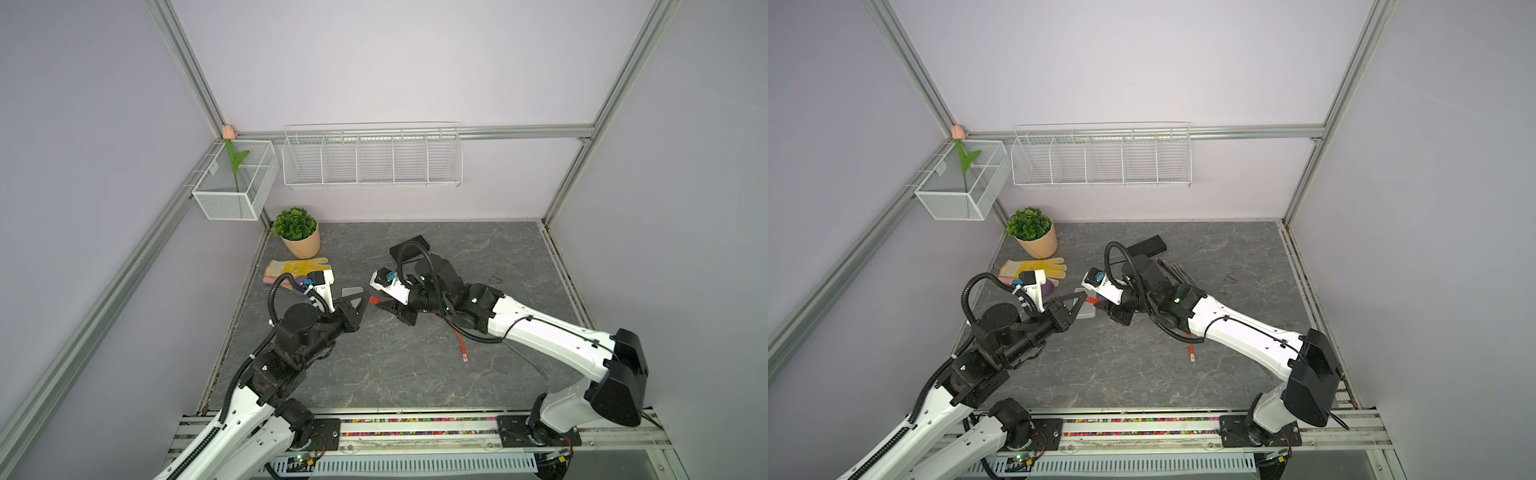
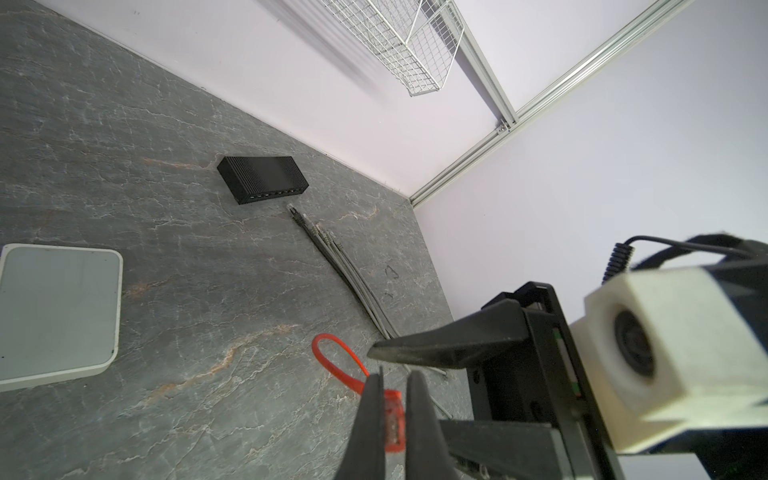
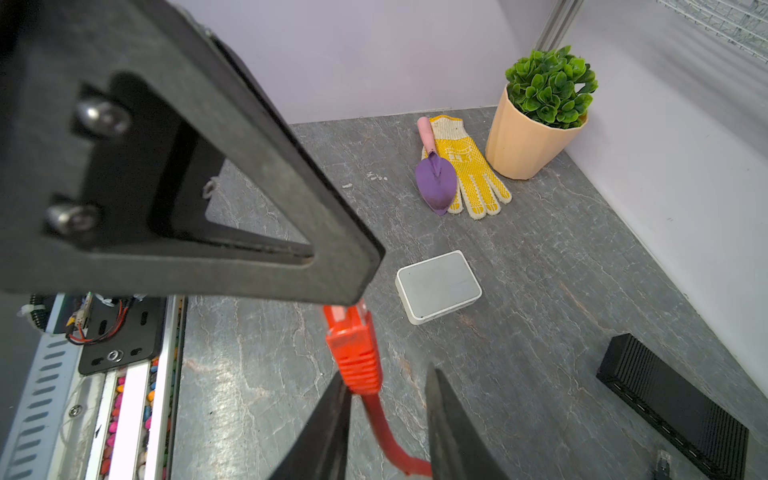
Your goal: Insert the plug into the switch port
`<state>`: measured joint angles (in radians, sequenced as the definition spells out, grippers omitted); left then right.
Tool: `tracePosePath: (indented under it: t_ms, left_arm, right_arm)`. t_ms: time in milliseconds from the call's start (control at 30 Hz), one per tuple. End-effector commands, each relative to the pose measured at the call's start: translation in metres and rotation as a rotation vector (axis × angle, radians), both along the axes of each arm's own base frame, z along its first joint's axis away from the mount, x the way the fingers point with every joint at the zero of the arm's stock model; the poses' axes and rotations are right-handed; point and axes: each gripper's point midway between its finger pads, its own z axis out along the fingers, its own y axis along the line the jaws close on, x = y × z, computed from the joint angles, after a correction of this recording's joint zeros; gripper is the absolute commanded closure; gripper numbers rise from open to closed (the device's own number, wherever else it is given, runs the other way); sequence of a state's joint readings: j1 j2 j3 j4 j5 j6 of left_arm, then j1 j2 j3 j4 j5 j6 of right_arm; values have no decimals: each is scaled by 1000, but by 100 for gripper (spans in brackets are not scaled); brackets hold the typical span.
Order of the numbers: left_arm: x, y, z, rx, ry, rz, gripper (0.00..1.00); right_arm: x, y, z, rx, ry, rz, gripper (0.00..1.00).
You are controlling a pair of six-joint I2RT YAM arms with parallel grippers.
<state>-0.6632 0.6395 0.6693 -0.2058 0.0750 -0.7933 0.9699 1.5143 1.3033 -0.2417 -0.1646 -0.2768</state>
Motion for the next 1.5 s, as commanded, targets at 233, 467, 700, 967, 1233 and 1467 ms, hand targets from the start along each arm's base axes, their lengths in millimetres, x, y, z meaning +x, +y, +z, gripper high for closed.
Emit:
tracePosePath:
  t_ms: [233,467,700,967,1233,1467]
  left_arm:
    - [-1,1,5,-17,1,6,100]
    - [0,1,2,-15,5,9,100]
    - [0,1,2,-13,4,8,100]
    - [3,2,3,-32,-12,27,100]
    - [9,-2,3,3,-4,25,100]
    - [19,21,12,129,-33,119,33]
  right_arm:
    - [4,-6,14,18,-65,-21,71]
    - [4,-8,13,4,-73,-16,73]
    - [1,-5,13,5,-67,12,80]
    - [-5,-7,11,-8,-59,40,93]
    - [-7,-15,9,-25,-65,30,94]
    - [8,-35,-2,-108,-60,-44,93]
